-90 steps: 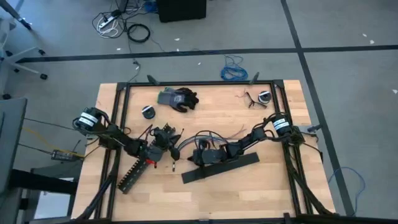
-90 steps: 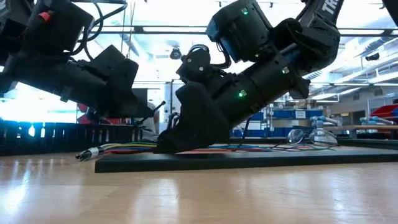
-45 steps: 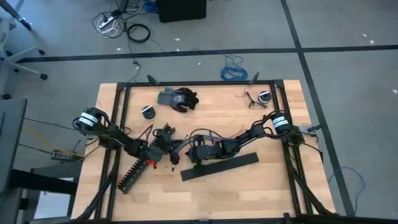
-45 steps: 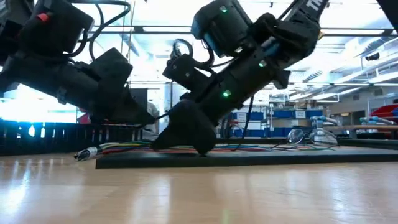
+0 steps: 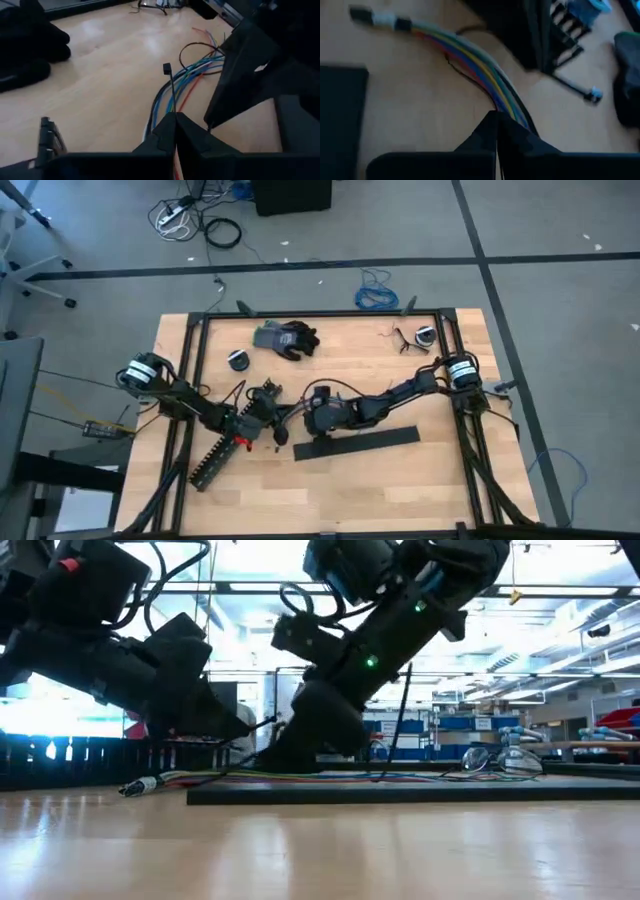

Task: Ziptie cables
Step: Wrap the other black zip tie on the cable wires

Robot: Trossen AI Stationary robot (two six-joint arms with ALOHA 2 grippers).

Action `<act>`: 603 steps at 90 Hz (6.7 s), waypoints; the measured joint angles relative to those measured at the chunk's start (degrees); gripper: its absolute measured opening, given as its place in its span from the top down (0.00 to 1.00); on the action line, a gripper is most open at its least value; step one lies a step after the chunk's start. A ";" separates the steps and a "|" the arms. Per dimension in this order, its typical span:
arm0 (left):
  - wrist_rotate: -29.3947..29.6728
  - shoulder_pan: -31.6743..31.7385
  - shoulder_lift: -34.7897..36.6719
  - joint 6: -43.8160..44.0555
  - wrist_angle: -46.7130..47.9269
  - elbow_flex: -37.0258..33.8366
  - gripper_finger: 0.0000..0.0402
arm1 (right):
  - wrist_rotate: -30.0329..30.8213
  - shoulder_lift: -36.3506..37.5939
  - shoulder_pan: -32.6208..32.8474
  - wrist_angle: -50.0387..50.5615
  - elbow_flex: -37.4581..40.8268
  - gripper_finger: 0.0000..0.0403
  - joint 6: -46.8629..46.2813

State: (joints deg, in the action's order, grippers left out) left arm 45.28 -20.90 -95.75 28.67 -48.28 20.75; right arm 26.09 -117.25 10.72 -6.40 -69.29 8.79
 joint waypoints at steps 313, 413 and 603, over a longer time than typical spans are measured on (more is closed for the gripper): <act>-3.83 -0.01 3.72 0.08 5.83 0.01 1.00 | -1.65 0.33 -1.85 -7.65 -0.03 1.00 0.34; -4.03 0.01 3.72 0.09 5.43 0.00 0.94 | -1.87 0.31 -1.86 -5.97 -1.60 1.00 0.40; -0.94 0.36 3.72 -1.41 5.39 0.02 1.00 | 4.18 0.31 -0.93 -5.43 -1.60 0.41 5.24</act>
State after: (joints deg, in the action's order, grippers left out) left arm 44.34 -20.53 -92.03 27.26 -42.89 20.78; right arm 30.27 -116.95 9.79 -11.83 -70.89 14.03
